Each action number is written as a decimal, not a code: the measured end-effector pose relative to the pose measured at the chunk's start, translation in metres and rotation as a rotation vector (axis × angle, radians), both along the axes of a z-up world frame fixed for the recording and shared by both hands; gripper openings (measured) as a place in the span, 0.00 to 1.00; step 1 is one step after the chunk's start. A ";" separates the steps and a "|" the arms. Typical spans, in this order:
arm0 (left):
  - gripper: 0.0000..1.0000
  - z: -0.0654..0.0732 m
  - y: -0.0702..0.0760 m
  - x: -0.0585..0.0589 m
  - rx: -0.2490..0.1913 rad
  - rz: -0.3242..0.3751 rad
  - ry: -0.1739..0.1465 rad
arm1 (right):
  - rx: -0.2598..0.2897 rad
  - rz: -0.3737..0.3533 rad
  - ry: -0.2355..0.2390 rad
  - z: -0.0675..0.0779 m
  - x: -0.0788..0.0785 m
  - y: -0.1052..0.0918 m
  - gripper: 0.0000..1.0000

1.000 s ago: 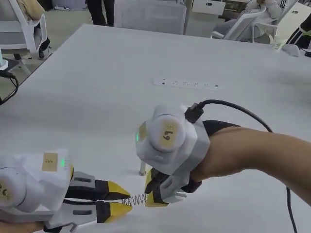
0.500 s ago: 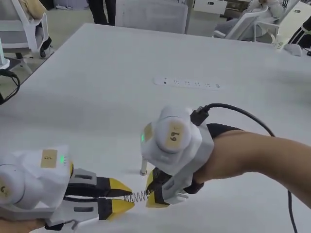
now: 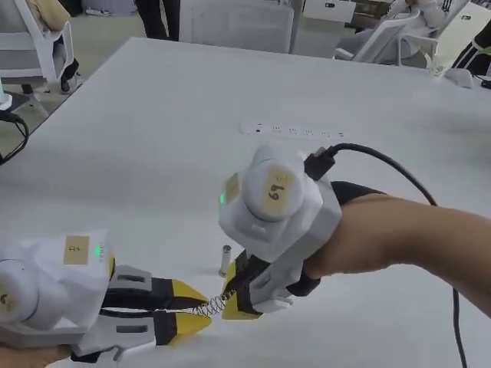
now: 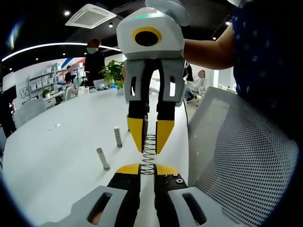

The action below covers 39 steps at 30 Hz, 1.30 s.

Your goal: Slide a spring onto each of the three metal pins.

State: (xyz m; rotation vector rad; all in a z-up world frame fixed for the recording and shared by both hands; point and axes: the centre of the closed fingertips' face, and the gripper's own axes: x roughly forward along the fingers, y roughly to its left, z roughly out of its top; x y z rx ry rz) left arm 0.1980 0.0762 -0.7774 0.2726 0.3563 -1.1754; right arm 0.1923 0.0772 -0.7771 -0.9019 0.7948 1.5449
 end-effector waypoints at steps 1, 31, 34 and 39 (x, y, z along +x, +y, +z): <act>0.02 0.000 0.000 0.000 0.000 -0.001 0.000 | 0.008 -0.004 0.008 0.003 -0.001 0.002 0.08; 0.01 0.005 -0.002 0.006 -0.055 0.030 -0.004 | 0.039 -0.012 -0.004 0.009 0.004 0.011 0.09; 0.01 0.006 -0.003 0.007 -0.054 0.030 -0.007 | 0.043 -0.011 -0.004 0.009 0.004 0.012 0.09; 0.01 0.007 -0.003 0.007 -0.061 0.038 -0.006 | 0.049 -0.018 0.005 0.009 0.004 0.012 0.09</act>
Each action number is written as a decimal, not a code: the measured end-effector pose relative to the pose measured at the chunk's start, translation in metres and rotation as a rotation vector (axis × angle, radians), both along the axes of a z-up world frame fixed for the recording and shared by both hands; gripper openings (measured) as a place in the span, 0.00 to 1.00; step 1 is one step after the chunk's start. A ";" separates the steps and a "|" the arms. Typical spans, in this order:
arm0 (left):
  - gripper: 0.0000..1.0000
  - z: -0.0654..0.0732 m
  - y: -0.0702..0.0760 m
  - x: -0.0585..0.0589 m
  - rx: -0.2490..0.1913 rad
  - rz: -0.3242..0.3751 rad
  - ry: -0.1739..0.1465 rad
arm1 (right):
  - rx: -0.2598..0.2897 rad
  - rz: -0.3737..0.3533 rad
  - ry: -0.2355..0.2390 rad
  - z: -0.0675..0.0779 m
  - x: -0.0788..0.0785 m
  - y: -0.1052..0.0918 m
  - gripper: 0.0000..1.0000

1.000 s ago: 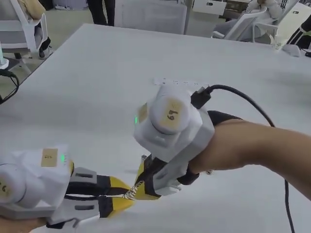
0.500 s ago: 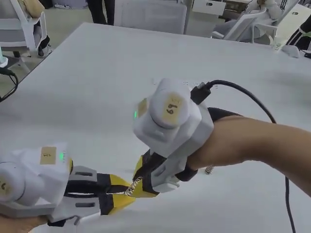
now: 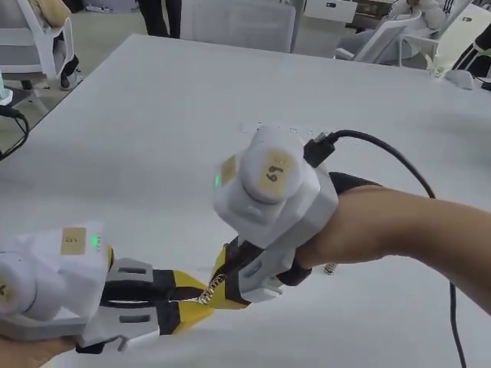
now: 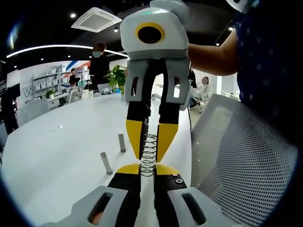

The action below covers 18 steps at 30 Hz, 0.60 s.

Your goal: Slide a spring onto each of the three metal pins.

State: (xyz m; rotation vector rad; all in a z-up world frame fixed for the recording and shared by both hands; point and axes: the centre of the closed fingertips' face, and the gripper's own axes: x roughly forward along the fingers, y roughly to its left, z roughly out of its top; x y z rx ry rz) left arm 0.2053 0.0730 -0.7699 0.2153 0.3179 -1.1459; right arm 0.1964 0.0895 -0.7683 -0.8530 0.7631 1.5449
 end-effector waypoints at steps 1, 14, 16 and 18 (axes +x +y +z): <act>0.01 0.001 -0.001 0.000 -0.007 0.002 0.004 | 0.000 0.000 -0.001 0.000 0.000 0.000 0.09; 0.02 0.002 -0.006 0.002 -0.012 0.004 -0.008 | -0.024 -0.001 -0.003 0.001 0.001 -0.003 0.08; 0.03 0.002 -0.006 0.003 -0.010 0.003 -0.013 | -0.029 0.001 -0.008 0.001 0.002 -0.003 0.08; 0.03 0.002 -0.007 0.003 -0.009 0.004 -0.013 | -0.036 0.001 -0.011 0.001 0.002 -0.004 0.08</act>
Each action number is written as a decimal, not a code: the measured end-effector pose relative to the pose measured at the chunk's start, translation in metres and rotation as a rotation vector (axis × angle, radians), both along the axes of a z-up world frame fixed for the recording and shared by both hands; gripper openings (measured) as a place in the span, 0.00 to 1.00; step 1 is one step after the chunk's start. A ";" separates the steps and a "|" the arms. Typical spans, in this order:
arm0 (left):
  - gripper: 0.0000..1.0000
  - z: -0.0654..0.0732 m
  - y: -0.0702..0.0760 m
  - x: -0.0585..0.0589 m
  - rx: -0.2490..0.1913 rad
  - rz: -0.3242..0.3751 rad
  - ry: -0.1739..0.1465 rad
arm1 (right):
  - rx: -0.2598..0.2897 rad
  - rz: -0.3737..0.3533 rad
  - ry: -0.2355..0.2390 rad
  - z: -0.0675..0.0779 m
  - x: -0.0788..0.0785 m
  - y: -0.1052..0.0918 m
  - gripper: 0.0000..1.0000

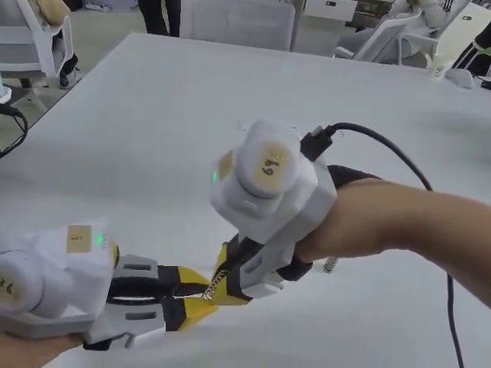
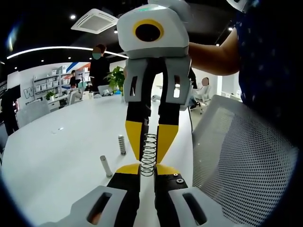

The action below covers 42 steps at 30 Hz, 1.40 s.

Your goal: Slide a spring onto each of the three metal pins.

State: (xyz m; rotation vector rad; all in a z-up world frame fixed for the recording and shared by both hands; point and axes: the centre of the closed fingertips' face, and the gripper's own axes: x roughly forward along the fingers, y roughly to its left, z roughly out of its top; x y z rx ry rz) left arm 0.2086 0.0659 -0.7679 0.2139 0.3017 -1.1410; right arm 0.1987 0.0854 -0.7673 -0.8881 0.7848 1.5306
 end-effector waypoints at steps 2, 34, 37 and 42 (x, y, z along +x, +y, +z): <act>0.05 -0.002 0.000 0.001 0.007 0.006 0.011 | -0.001 0.001 0.001 0.000 0.000 0.000 0.08; 0.45 -0.013 0.020 0.006 0.015 0.104 0.032 | -0.021 -0.072 -0.030 0.013 0.020 -0.022 0.08; 0.49 -0.014 0.023 0.008 0.014 0.120 0.032 | -0.028 -0.079 -0.036 0.015 0.023 -0.026 0.08; 0.52 -0.014 0.027 0.010 0.018 0.138 0.032 | -0.036 -0.098 -0.045 0.020 0.030 -0.033 0.08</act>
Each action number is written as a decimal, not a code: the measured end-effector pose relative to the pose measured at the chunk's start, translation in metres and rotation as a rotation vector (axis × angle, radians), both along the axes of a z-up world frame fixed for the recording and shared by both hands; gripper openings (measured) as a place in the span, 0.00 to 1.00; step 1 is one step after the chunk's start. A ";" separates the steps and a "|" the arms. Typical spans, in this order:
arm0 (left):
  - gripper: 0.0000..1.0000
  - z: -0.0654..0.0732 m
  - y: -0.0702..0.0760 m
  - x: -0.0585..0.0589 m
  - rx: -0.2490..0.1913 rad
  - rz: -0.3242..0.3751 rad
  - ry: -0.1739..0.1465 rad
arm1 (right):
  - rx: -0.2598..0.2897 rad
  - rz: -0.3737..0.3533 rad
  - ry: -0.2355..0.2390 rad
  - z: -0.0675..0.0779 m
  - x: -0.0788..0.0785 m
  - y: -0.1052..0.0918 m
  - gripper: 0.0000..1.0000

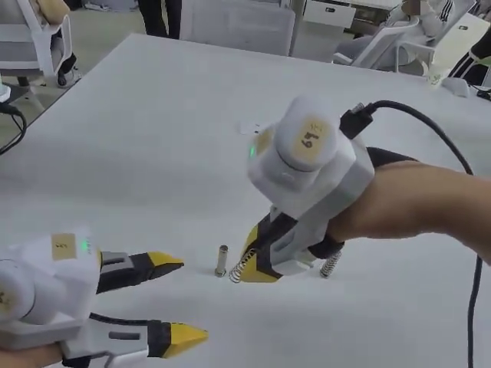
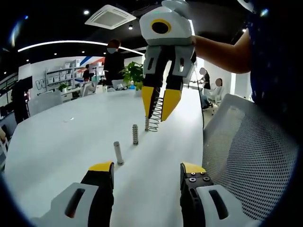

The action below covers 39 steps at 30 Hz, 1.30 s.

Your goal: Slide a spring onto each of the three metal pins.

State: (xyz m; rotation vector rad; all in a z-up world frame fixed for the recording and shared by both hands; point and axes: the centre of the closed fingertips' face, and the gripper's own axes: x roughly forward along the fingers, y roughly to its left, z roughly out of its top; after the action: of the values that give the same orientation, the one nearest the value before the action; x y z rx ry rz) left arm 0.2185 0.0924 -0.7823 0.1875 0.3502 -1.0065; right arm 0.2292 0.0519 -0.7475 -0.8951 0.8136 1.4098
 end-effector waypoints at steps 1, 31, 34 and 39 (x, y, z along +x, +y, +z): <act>0.52 0.000 0.000 0.000 0.001 0.002 0.002 | 0.000 -0.004 -0.005 0.001 0.002 -0.001 0.08; 0.57 -0.003 0.002 0.001 0.023 0.013 -0.005 | -0.144 -0.107 -0.071 0.007 0.069 -0.050 0.08; 0.57 -0.002 0.002 0.003 0.025 0.014 -0.008 | -0.148 -0.104 -0.063 0.006 0.072 -0.048 0.08; 0.57 -0.003 0.003 0.005 0.025 0.016 -0.009 | -0.149 -0.082 -0.056 0.003 0.074 -0.033 0.08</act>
State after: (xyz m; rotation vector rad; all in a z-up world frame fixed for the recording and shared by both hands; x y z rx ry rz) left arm 0.2231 0.0956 -0.7848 0.2110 0.3556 -0.9859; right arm 0.3033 0.0192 -0.7442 -0.9997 0.9115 1.2594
